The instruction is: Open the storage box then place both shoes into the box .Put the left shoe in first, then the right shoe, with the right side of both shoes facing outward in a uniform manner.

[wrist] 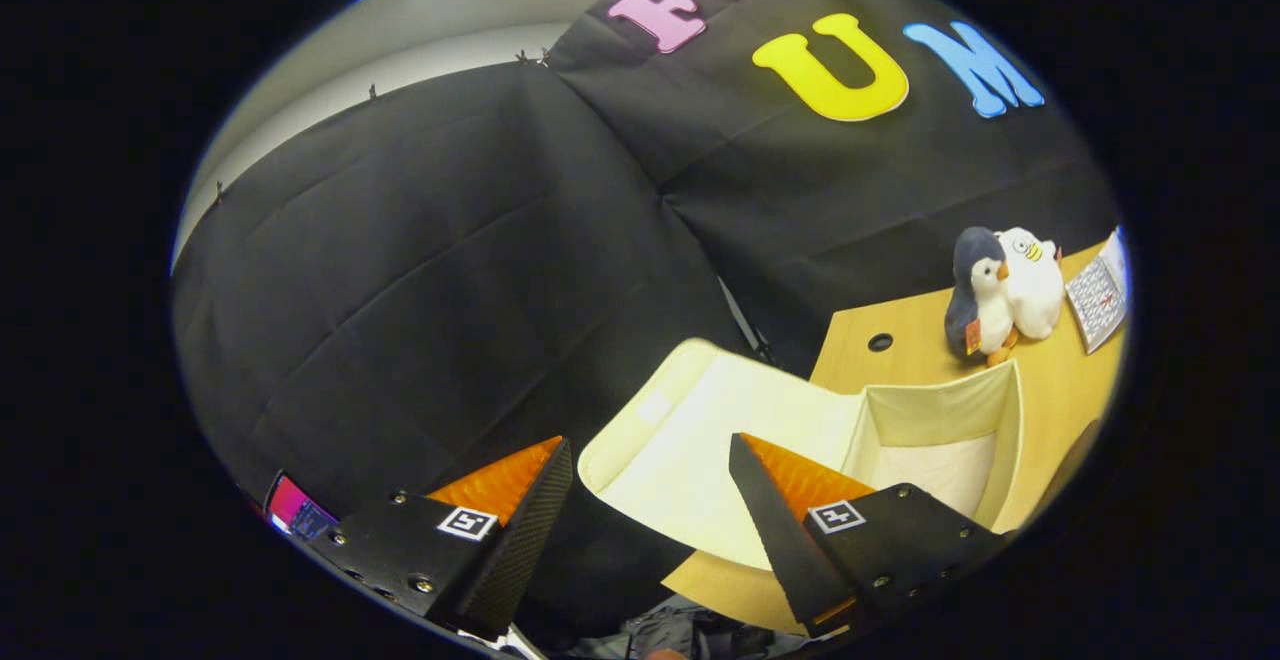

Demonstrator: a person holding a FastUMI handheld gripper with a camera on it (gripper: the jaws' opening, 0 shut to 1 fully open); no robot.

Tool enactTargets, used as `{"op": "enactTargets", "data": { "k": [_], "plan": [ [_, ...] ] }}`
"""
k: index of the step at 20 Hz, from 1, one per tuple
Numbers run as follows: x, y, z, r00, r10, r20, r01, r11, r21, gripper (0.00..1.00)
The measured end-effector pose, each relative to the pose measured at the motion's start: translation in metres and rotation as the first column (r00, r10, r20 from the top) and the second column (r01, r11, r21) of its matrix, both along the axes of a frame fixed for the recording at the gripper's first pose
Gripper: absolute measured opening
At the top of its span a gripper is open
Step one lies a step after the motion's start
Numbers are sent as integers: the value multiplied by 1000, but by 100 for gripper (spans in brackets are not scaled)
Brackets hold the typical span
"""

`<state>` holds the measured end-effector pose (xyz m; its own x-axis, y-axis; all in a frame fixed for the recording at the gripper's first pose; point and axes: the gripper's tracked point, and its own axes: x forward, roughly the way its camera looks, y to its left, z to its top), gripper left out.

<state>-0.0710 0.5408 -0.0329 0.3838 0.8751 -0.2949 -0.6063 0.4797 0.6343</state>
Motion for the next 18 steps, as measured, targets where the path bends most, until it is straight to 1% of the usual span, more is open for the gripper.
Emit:
{"op": "enactTargets", "data": {
  "k": [5,9,11,14,18],
  "plan": [
    [28,-77,-8,985,-93,144,107,990,-95,97],
    [53,-147,-20,959,-187,212,222,962,-157,97],
    [64,-182,-32,946,-228,229,274,943,-191,97],
    [76,-227,-53,932,-274,236,330,911,-247,97],
    [86,-279,-86,919,-318,235,381,871,-311,98]
  ]
}}
